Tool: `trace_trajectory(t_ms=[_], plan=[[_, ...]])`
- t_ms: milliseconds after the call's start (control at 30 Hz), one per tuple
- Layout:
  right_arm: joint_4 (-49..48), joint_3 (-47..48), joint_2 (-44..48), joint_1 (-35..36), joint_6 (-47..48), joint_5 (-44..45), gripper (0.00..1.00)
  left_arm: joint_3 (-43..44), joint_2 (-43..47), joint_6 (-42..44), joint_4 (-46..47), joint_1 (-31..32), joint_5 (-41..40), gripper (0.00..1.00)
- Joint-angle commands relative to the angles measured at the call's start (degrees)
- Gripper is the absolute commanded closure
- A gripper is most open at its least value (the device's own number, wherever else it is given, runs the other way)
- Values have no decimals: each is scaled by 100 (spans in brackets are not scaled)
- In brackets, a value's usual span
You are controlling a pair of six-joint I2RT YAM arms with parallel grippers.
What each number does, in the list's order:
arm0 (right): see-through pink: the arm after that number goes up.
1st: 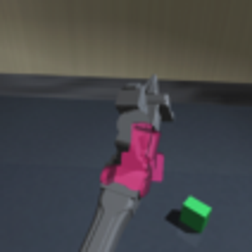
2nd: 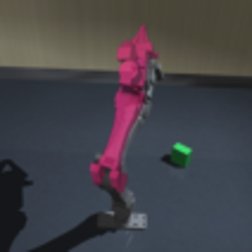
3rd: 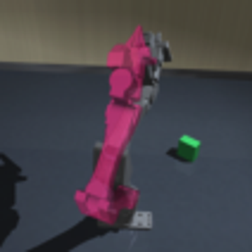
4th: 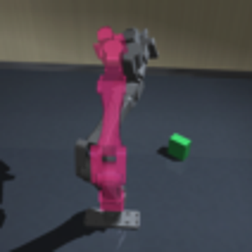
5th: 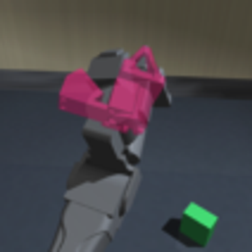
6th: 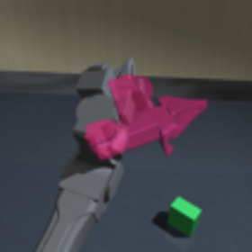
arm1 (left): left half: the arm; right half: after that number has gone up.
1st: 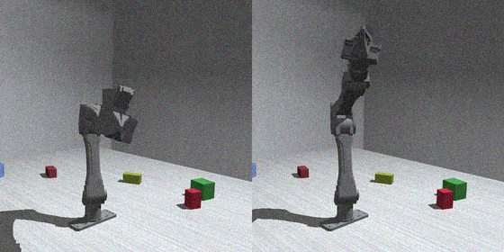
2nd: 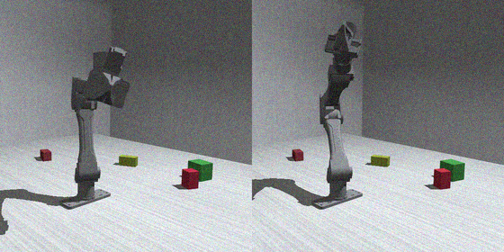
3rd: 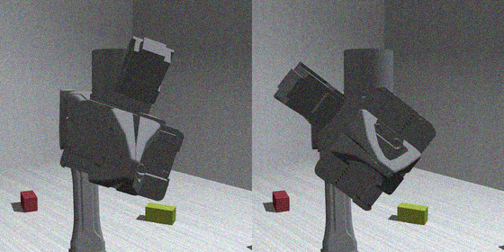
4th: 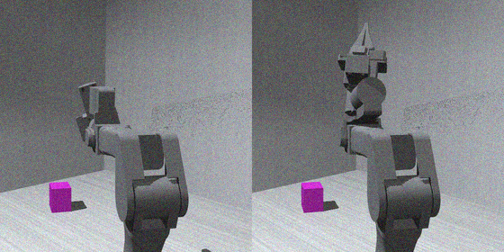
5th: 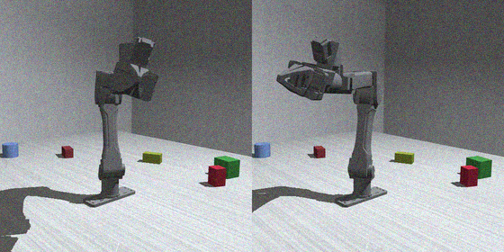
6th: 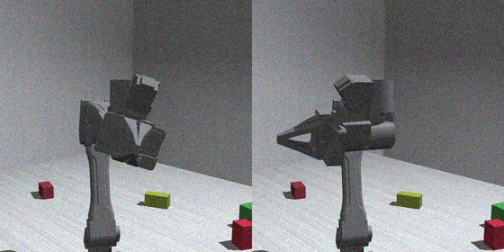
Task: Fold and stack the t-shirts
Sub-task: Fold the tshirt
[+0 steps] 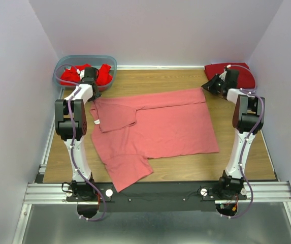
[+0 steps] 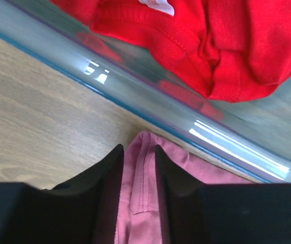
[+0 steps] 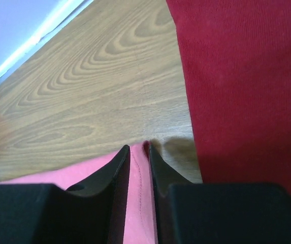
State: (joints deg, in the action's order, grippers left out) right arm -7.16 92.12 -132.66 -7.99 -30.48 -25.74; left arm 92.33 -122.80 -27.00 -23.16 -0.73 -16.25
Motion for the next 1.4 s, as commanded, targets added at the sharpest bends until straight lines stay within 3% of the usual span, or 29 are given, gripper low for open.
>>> trace_trajectory(t_ms=[0,200,233,433,533,733,967,1367], plan=[[285,-96,493,-19,226,-203,70,-31,563,-59,109,-6,-45,59],[698,-720,1612,104,498,-11,56,-610,1556,-95,145,47,96,46],[933,-817,1934,131,630,85,55,-716,1714,-94,154,56,96,40],[1585,-2021,3209,420,842,526,44,-1980,3208,-314,-48,56,-1,39],[1954,-2477,3773,763,1017,824,38,-2815,3973,-411,-110,345,-18,39],[2509,-2865,4081,1651,1290,1553,37,-3959,4879,-630,-180,811,-36,41],[2448,-2489,3546,1783,1510,1616,37,-3487,4310,-657,21,1382,-106,44],[2228,-1056,2105,1792,1650,1993,39,-1781,1875,-472,110,1453,-133,57]])
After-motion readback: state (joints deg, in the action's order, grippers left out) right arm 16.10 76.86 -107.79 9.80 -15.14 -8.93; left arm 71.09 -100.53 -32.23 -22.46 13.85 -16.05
